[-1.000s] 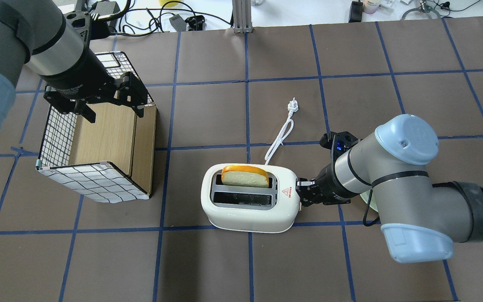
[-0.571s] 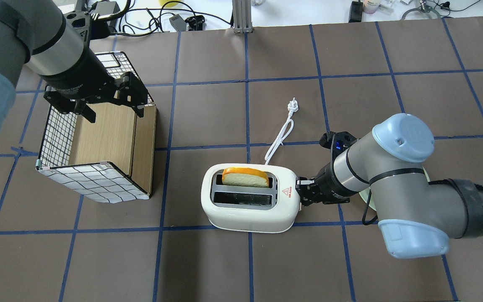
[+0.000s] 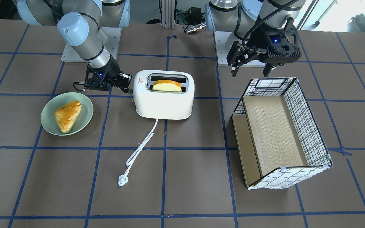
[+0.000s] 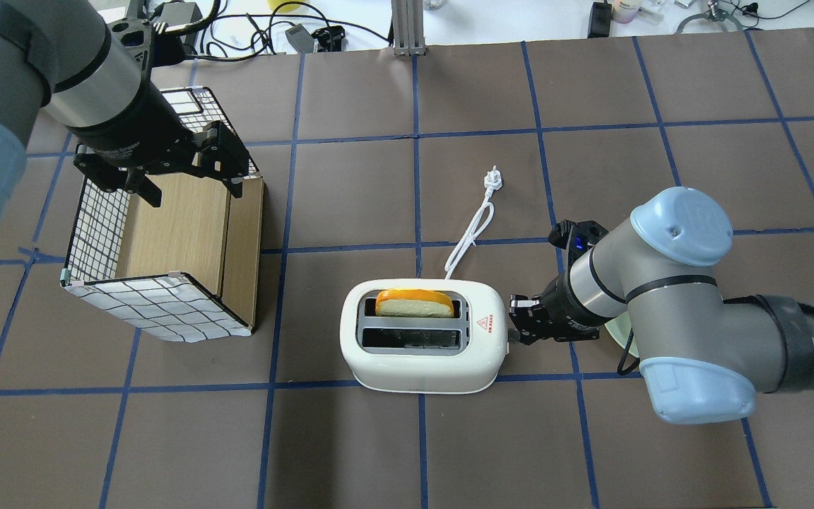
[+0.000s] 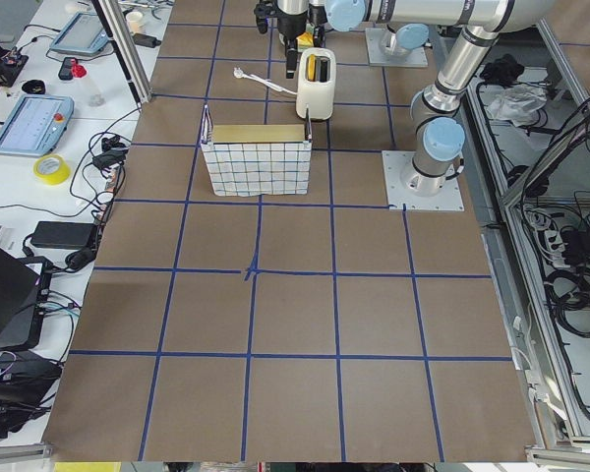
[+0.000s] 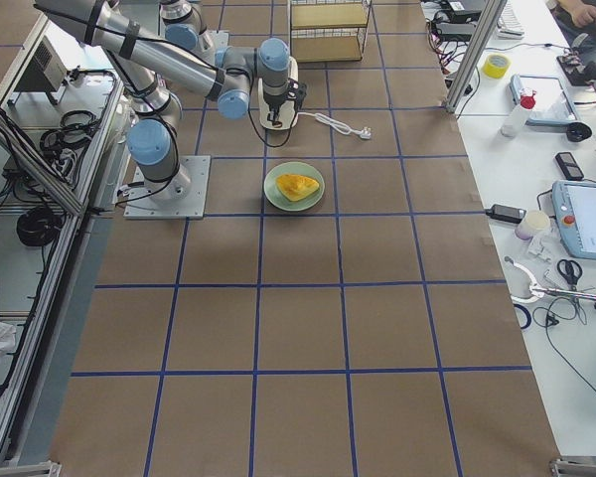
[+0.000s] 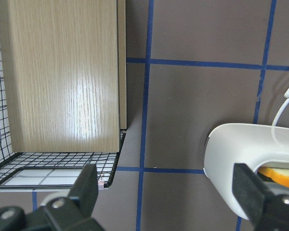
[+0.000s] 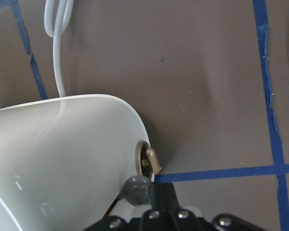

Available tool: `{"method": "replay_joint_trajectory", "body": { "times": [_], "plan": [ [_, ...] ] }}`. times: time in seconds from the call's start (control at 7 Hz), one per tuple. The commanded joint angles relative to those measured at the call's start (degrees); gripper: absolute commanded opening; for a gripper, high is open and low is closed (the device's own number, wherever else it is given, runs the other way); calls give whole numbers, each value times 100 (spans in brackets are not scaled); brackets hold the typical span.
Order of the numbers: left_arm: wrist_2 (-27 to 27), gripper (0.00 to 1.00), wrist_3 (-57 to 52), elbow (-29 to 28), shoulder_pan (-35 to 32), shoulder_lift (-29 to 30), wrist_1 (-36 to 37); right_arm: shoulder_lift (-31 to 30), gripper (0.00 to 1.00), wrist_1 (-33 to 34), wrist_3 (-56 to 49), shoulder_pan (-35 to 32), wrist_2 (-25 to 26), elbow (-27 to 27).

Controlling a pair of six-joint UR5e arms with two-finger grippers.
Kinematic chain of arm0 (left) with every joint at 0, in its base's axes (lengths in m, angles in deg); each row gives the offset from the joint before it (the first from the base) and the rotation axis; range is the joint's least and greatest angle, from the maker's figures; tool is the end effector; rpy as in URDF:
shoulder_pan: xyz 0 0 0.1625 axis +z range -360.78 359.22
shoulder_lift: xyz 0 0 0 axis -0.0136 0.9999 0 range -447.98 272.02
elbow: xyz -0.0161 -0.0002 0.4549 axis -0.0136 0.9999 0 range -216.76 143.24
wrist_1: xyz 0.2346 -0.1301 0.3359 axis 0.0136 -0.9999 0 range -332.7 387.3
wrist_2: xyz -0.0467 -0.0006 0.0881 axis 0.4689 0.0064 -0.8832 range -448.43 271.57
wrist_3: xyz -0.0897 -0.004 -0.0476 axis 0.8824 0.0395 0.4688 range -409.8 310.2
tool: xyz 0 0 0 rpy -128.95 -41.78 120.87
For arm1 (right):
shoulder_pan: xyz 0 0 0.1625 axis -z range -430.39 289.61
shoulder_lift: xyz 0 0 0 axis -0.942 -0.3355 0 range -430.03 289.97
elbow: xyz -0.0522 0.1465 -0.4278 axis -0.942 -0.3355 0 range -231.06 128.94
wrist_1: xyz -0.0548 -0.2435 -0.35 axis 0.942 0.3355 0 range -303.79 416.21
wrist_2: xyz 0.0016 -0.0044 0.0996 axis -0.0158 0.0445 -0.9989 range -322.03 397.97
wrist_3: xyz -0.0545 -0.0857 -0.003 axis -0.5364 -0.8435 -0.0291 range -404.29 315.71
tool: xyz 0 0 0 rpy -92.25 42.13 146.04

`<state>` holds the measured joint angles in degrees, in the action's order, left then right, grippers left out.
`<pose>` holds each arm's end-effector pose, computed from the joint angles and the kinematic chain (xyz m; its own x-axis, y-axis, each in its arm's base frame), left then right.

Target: Press toaster with right arm

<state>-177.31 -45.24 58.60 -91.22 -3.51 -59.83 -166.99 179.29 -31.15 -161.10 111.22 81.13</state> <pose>-0.1388 -0.4687 0.5207 -0.9972 -0.0706 0.0236 -0.0718 0.9961 -0.0514 0.1672 -0.3726 0.2776 -0.9354 0.2261 -0.2721 0.2056 0.9733 0.1019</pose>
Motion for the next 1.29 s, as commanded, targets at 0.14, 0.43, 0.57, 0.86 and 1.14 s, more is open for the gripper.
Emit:
{"method": "replay_joint_trajectory", "body": {
  "times": [0.14, 0.43, 0.57, 0.86, 1.14],
  "plan": [
    [-7, 100, 0, 0, 0, 0, 4, -6, 0, -91, 161, 26, 459, -201],
    [-7, 100, 0, 0, 0, 0, -5, -77, 0, -301, 224, 27, 593, -552],
    [2, 100, 0, 0, 0, 0, 4, -138, 28, -503, 85, 18, 1151, -1033],
    [-7, 100, 0, 0, 0, 0, -5, -147, 100, -1274, -870, -8, 1733, -2271],
    [-7, 100, 0, 0, 0, 0, 4, -78, 100, -2266, -1006, -17, 1728, -3134]
  ]
}}
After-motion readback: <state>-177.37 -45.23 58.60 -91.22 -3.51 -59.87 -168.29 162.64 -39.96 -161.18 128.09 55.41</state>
